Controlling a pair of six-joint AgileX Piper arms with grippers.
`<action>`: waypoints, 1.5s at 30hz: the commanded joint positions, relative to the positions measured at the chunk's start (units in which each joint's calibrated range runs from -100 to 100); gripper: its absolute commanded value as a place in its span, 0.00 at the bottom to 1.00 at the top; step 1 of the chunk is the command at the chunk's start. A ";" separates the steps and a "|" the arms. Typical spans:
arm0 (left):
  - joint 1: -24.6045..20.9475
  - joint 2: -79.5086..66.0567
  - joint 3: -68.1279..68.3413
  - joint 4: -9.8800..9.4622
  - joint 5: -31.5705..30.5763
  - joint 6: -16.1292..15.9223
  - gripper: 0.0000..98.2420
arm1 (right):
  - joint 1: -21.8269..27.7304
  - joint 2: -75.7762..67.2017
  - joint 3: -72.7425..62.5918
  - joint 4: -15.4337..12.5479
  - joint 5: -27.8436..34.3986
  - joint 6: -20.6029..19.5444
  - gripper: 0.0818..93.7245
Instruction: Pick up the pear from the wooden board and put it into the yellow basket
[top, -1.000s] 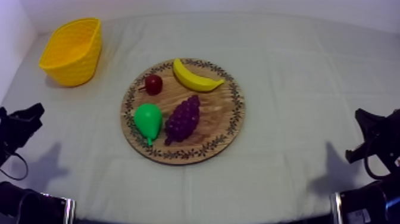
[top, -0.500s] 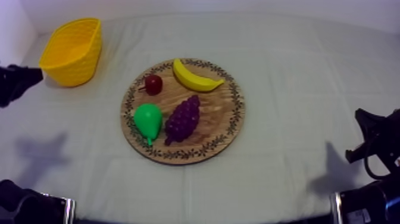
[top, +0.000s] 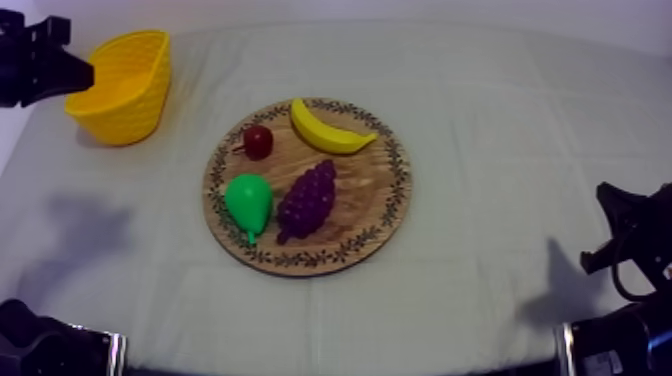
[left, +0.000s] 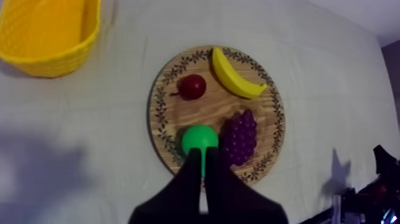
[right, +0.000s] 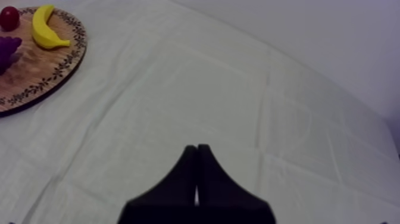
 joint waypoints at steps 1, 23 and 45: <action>1.23 3.67 -3.07 -0.27 2.18 1.21 0.00 | 0.02 -0.03 -0.02 0.01 0.02 0.02 0.00; 11.53 27.48 -21.90 -4.19 12.75 7.66 0.00 | 0.02 -0.03 -0.02 0.01 0.02 0.02 0.00; 14.09 34.68 -25.51 -6.45 13.28 11.69 0.36 | 0.02 -0.03 -0.02 0.01 0.02 0.02 0.00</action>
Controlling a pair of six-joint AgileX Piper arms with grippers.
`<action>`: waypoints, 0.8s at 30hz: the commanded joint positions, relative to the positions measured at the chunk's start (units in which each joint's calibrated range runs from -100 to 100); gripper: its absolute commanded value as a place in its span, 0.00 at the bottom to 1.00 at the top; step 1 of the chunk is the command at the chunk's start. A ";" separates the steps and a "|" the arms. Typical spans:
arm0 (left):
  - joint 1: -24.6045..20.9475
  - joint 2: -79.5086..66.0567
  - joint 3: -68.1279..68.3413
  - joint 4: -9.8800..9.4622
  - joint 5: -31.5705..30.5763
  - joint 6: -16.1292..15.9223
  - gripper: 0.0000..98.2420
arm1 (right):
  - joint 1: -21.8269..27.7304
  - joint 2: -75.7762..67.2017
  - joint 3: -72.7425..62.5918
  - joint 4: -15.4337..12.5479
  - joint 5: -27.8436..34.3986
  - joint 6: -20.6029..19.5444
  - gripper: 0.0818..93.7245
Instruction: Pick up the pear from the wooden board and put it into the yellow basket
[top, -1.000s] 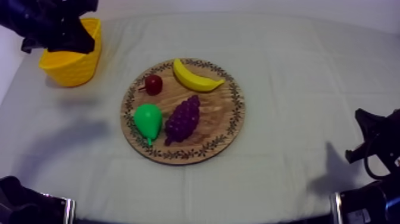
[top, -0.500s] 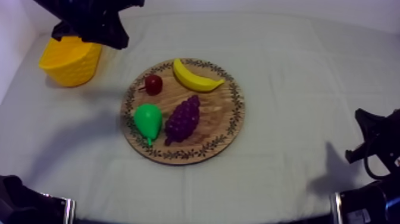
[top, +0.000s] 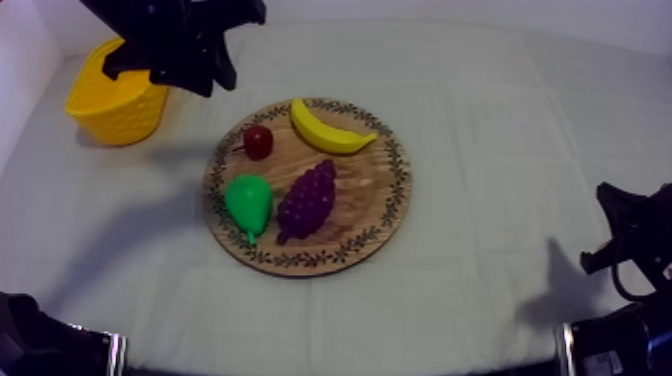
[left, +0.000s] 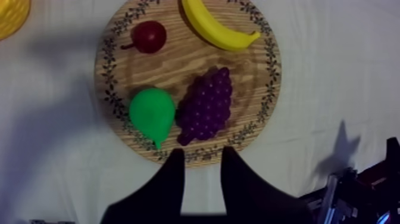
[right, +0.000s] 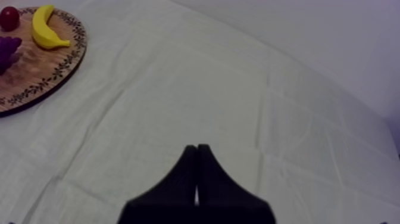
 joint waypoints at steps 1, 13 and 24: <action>0.07 0.25 -0.53 0.39 -0.01 -0.44 0.39 | -0.02 -0.03 -0.02 0.01 0.02 0.02 0.00; -0.37 0.62 0.18 2.02 -0.01 0.40 0.65 | -0.02 -0.03 -0.02 0.01 0.02 0.02 0.00; 0.28 1.34 1.92 2.91 -0.01 1.00 0.87 | -0.02 -0.03 -0.02 0.01 0.02 0.02 0.00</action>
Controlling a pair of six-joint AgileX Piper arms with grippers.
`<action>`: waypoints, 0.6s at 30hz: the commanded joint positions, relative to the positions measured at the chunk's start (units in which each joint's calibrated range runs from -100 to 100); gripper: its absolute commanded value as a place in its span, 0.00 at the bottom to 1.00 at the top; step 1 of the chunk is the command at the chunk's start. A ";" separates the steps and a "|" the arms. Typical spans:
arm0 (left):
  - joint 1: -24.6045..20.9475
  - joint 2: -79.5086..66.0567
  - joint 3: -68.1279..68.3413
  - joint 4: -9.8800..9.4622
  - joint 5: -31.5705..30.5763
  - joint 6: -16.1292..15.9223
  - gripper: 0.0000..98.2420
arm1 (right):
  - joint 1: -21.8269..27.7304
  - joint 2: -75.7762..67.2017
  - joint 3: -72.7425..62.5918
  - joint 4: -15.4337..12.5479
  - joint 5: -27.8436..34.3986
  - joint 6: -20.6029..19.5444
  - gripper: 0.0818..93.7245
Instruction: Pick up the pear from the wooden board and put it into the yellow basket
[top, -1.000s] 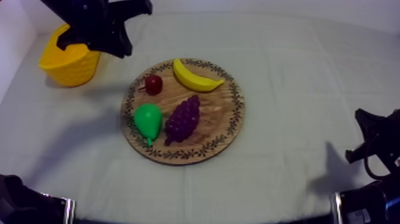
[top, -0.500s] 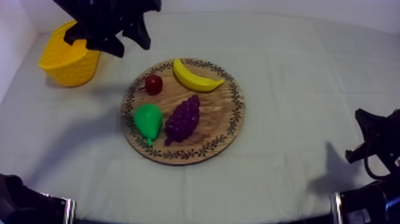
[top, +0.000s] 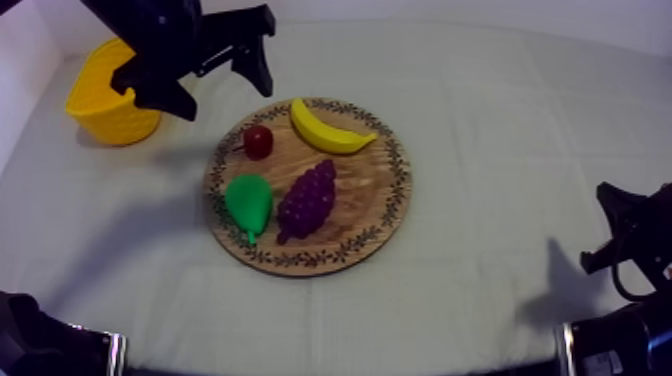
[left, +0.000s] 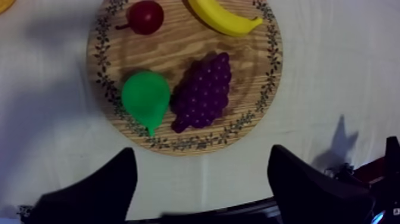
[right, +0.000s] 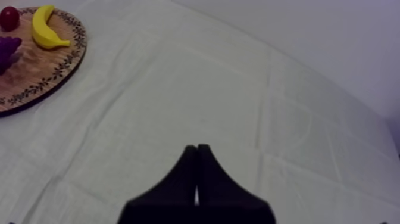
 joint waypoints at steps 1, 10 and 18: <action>0.06 0.19 0.27 0.04 -0.01 -0.18 0.89 | -0.02 -0.03 -0.02 0.01 0.02 0.02 0.00; 0.35 1.73 1.53 -0.14 -0.01 -0.67 0.96 | -0.02 -0.03 -0.02 0.01 0.02 0.02 0.00; 0.60 4.39 4.23 -0.41 -0.18 -0.49 0.97 | -0.02 -0.03 -0.02 0.01 0.02 0.02 0.00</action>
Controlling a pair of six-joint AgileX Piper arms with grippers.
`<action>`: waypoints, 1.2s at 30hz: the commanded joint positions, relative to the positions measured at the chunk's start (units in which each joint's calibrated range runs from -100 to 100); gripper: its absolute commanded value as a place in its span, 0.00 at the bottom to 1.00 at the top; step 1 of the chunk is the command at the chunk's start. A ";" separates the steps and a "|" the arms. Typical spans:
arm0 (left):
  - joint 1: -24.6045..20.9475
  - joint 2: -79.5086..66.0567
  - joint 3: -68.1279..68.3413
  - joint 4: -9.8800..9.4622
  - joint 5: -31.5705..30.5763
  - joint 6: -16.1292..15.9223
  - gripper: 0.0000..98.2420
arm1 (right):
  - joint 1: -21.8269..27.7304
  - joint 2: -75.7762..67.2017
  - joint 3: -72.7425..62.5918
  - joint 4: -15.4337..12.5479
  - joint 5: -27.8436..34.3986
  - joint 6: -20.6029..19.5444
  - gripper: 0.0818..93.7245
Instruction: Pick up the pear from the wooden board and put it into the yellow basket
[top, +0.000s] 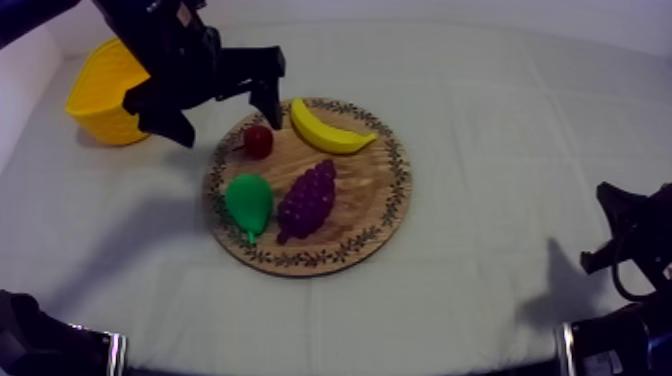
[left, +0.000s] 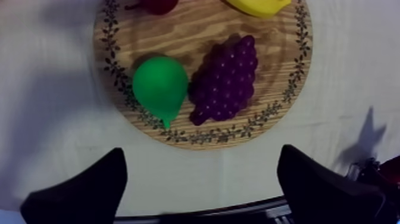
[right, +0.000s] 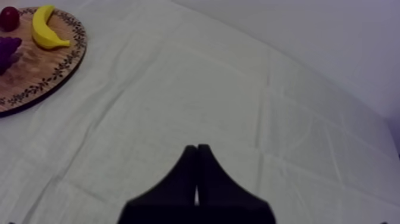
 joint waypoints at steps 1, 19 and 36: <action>0.05 0.85 0.67 -0.06 -0.24 0.06 0.97 | -0.02 -0.03 -0.02 0.01 0.02 0.02 0.00; -0.66 12.07 9.18 1.63 -8.02 -1.03 0.97 | -0.02 -0.03 -0.02 0.01 0.02 0.02 0.00; -2.87 21.81 8.66 3.48 -13.63 -3.99 0.95 | -0.02 -0.03 -0.02 0.01 0.02 0.02 0.00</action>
